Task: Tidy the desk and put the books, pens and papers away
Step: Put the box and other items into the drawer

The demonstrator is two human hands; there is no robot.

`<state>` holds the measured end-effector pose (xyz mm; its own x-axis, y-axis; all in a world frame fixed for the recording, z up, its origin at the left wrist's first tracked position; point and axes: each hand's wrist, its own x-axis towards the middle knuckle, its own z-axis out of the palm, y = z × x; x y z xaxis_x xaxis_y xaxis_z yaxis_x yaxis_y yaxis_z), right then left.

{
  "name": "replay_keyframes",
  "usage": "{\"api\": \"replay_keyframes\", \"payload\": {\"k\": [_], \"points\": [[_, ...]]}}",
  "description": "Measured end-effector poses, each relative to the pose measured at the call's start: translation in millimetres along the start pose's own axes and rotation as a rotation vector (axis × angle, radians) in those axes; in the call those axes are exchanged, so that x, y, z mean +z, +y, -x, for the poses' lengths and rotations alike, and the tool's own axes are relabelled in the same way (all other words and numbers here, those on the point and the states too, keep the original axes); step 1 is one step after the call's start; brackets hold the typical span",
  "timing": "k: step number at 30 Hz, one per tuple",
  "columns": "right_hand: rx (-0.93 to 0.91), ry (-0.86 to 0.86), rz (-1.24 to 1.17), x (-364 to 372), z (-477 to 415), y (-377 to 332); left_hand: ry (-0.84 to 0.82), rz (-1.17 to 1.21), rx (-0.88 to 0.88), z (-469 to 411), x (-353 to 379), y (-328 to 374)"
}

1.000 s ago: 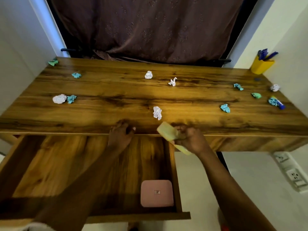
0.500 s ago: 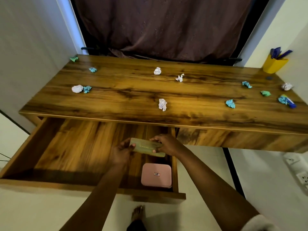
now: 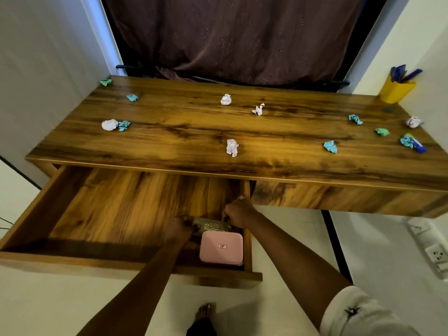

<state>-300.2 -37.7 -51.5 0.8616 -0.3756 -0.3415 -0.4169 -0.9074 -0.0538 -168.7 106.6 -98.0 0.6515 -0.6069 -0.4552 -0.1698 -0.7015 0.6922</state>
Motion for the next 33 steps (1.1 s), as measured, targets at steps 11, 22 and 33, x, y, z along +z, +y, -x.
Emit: {"api": "replay_keyframes", "payload": {"k": [11,22,33], "points": [[0.105,0.397,-0.305,0.3,40.6,14.1,0.234,0.021,0.189,27.5,-5.9,19.1],[0.631,0.809,-0.632,-11.9,132.7,184.5,-0.001,-0.151,0.820,15.0,92.3,231.6],[1.005,0.758,-0.635,12.1,189.9,447.7,-0.196,-0.522,0.934,-35.4,343.0,418.7]]}}
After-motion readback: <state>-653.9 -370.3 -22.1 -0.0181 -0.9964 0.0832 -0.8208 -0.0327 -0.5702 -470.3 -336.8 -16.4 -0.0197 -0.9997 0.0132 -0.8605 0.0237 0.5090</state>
